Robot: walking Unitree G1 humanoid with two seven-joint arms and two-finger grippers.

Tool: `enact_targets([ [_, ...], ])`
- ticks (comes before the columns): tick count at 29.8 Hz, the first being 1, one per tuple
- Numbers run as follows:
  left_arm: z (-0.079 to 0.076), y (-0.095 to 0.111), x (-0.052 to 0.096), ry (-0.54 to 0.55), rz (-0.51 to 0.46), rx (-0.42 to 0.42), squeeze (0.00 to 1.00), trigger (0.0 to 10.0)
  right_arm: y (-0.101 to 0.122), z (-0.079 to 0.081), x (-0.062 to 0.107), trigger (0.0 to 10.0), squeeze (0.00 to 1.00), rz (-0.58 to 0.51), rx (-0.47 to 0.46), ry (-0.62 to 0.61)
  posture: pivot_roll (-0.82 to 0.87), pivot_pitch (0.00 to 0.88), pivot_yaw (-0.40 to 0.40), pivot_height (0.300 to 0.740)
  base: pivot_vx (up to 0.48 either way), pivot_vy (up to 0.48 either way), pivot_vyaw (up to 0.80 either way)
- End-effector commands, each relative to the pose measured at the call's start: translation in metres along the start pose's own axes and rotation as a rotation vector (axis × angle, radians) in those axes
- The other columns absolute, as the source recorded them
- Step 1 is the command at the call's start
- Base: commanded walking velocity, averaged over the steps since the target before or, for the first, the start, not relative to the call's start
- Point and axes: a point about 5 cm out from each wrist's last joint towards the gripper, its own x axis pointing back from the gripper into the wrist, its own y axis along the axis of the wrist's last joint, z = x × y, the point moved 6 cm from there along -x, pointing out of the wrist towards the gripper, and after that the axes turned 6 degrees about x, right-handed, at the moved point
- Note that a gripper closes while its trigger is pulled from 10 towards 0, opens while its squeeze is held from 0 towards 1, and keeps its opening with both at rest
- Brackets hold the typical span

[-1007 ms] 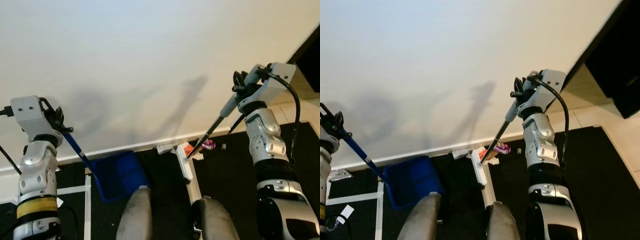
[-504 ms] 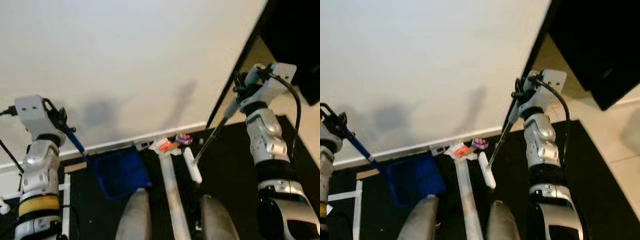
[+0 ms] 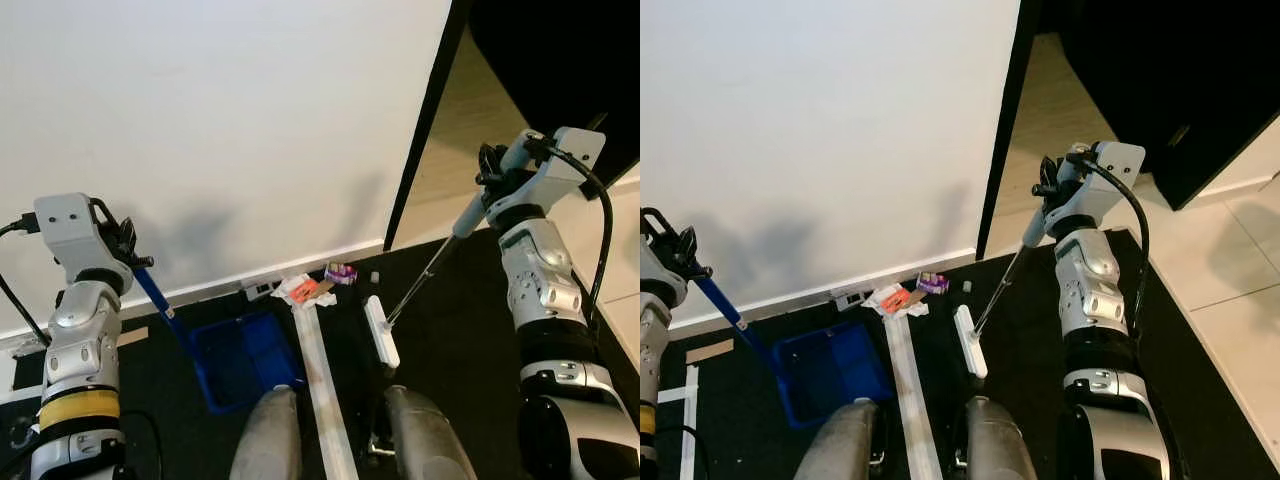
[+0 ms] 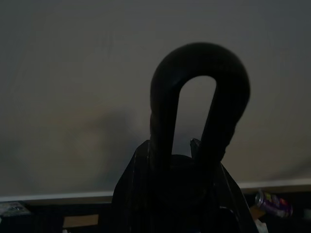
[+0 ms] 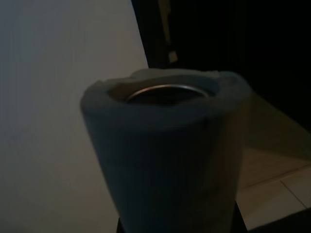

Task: Sweep floor

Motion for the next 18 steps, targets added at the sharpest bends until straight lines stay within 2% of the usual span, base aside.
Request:
enact_targets([
  [1,0.005,0.003,0.000,0.011,-0.007,-0.005,0.00,10.0,0.005,0.005,-0.001,10.0,0.00,-0.021,0.000,0.014,0.03,0.098,0.013,0.740,0.000,0.000,0.00],
  [8,0.005,0.005,-0.002,0.009,-0.012,0.006,0.00,10.0,0.005,0.005,0.000,10.0,0.00,-0.021,0.001,0.014,0.03,0.102,0.014,0.740,0.000,0.000,0.00],
  [15,0.001,0.020,-0.008,-0.010,-0.037,0.000,0.00,10.0,0.005,0.004,0.000,10.0,0.00,-0.020,0.001,0.012,0.03,0.102,0.014,0.740,0.000,0.000,0.00],
  [18,-0.007,0.032,-0.012,-0.035,-0.055,-0.009,0.00,10.0,0.005,0.004,0.000,10.0,0.00,-0.020,0.001,0.013,0.03,0.104,0.013,0.740,0.000,0.000,0.00],
])
